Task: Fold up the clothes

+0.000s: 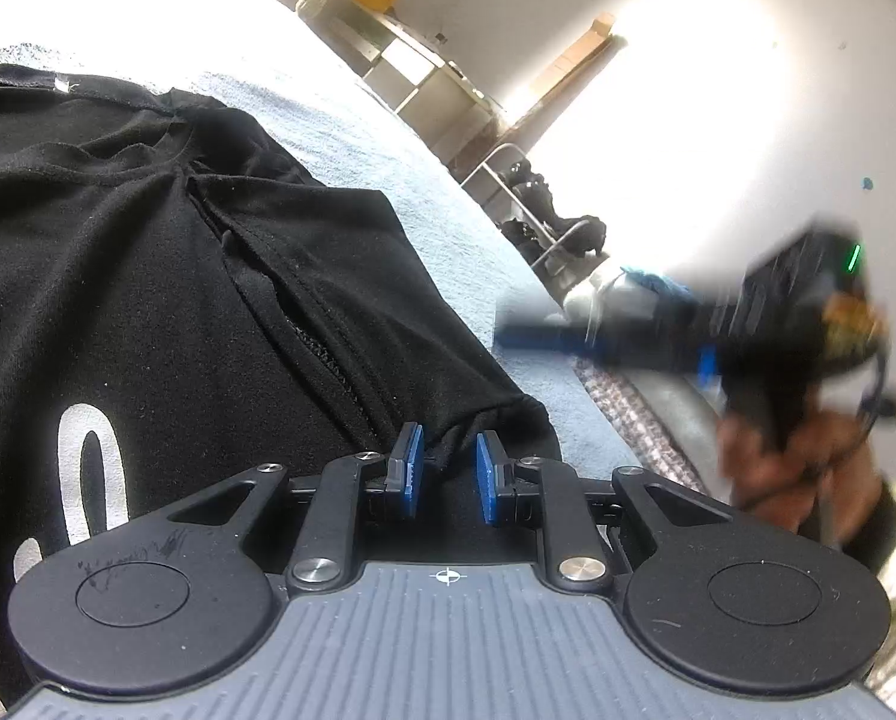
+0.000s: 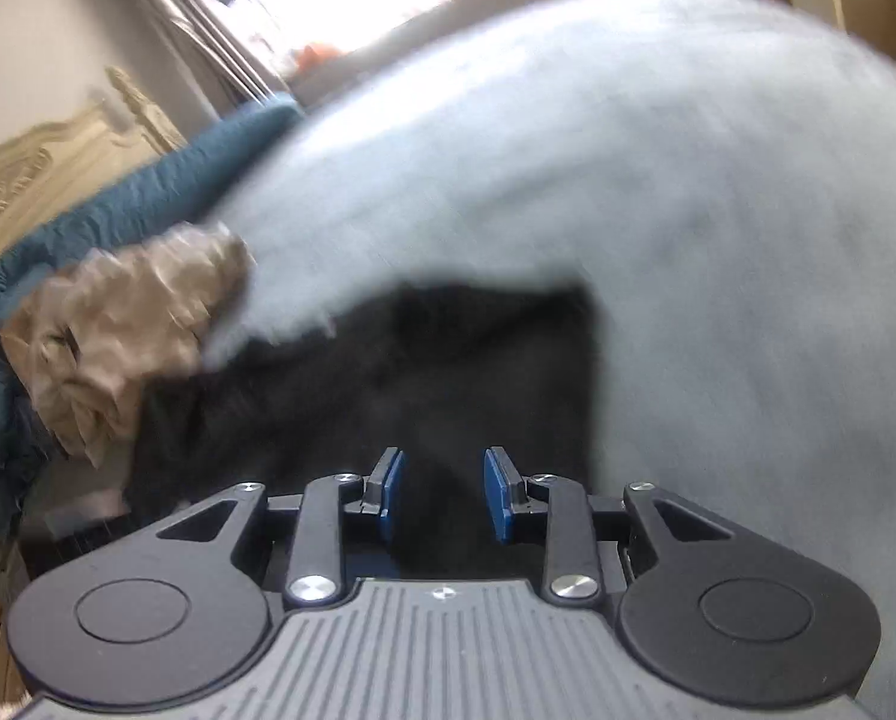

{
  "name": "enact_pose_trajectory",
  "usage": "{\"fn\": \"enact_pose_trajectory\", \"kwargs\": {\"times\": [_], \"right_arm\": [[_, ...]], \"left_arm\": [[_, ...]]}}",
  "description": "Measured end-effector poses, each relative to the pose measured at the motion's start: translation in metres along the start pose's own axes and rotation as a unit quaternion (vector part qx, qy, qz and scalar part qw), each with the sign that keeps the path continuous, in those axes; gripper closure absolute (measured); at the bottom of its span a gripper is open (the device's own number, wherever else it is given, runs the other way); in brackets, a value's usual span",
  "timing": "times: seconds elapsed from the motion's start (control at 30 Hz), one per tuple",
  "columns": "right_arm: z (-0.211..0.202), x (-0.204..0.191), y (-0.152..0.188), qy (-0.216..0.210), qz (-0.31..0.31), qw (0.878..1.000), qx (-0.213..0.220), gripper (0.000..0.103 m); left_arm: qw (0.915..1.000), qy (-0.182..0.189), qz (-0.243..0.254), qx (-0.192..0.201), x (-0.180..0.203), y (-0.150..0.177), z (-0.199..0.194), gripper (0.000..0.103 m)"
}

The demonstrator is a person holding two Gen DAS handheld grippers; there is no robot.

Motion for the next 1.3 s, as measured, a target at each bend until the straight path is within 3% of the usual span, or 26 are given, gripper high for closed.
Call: {"fn": "enact_pose_trajectory", "kwargs": {"times": [0.07, 0.2, 0.37, 0.5, 0.73, 0.83, 0.93, 1.1, 1.23, 1.3], "right_arm": [[-0.003, 0.026, 0.016, 0.041, 0.022, 0.999, -0.006, 0.077], [-0.065, 0.05, 0.036, 0.046, 0.073, 0.994, 0.064, 0.073], [-0.157, 0.033, 0.076, 0.065, 0.05, 0.99, 0.112, 0.071], [-0.184, 0.006, 0.12, 0.046, 0.026, 0.99, 0.13, 0.069], [-0.139, -0.029, 0.225, -0.01, -0.008, 0.993, 0.118, 0.069], [-0.124, -0.032, 0.265, 0.062, -0.051, 0.991, 0.112, 0.072], [-0.141, -0.024, 0.304, 0.113, -0.088, 0.98, 0.14, 0.073], [-0.184, -0.011, 0.341, 0.206, -0.054, 0.963, 0.167, 0.07], [-0.189, -0.034, 0.339, 0.153, -0.051, 0.963, 0.213, 0.069], [-0.171, -0.053, 0.33, 0.127, -0.068, 0.966, 0.214, 0.069]], "left_arm": [[1.0, 0.003, -0.003, 0.001, -0.001, -0.003, 0.002, 0.084], [1.0, 0.006, -0.005, -0.001, 0.002, -0.006, 0.004, 0.078], [0.9992, -0.036, 0.012, -0.014, 0.039, -0.012, -0.026, 0.075], [0.9965, -0.068, 0.037, -0.033, 0.077, 0.014, -0.079, 0.072], [0.9898, -0.122, 0.063, -0.038, 0.121, 0.1, -0.165, 0.071], [0.9875, -0.144, 0.056, -0.033, 0.127, 0.137, -0.193, 0.071], [0.9834, -0.174, 0.044, -0.026, 0.125, 0.17, -0.226, 0.07], [0.9776, -0.209, 0.015, 0.014, 0.123, 0.207, -0.284, 0.067], [0.9697, -0.242, 0.015, 0.032, 0.127, 0.223, -0.311, 0.061], [0.9657, -0.257, 0.016, 0.031, 0.128, 0.226, -0.316, 0.061]]}}
Point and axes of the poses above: each gripper's, at about its wrist camera, not at the fingertips, and z roughly the way its jaws point, x to its right, y to its underside, the point moved 3 cm from there along z, roughly the way its jaws point, and after that the axes turned 9 degrees about z, right-handed, at the moved point
